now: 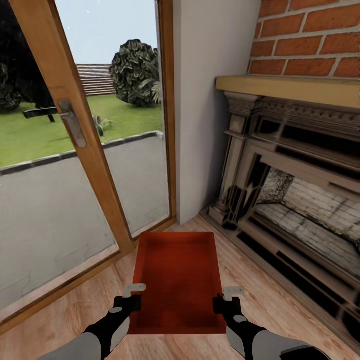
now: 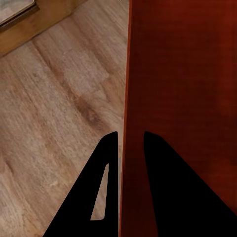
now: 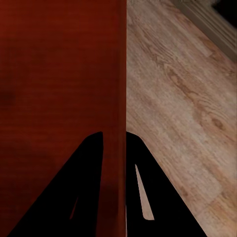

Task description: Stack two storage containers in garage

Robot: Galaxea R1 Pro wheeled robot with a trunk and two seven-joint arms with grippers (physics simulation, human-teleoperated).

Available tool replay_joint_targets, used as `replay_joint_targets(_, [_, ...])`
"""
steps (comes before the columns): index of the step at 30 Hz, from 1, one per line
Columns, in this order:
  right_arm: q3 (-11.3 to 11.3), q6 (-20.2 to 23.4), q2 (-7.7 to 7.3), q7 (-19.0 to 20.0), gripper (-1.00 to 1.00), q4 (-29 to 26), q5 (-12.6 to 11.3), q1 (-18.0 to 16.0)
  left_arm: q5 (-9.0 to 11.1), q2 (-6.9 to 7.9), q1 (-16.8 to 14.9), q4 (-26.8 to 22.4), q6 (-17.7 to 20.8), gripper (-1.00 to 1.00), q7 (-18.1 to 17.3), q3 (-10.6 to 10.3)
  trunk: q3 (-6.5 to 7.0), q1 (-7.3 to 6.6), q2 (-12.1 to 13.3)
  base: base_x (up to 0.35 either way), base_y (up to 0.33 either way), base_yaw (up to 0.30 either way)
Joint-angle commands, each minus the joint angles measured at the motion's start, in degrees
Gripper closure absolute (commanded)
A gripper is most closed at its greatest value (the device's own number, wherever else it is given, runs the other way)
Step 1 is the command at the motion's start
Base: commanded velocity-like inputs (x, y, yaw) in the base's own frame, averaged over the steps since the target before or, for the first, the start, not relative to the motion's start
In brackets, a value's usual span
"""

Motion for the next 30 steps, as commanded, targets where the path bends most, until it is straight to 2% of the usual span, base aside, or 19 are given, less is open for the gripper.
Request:
replay_joint_targets(1, [-0.6,-0.6,0.02,-0.8,1.00,0.0,-1.5,-0.1,0.7,1.06,0.0,0.3,-0.2,1.00,1.1,0.2,0.05,0.00,0.0,0.000,0.000,0.000])
replay_joint_targets(30, [-0.6,-0.6,0.00,-0.8,1.00,0.0,-1.5,-0.1,0.6,1.06,-0.1,0.1,-0.1,1.00,1.1,0.1,2.75,0.00,0.0,0.000,0.000,0.000])
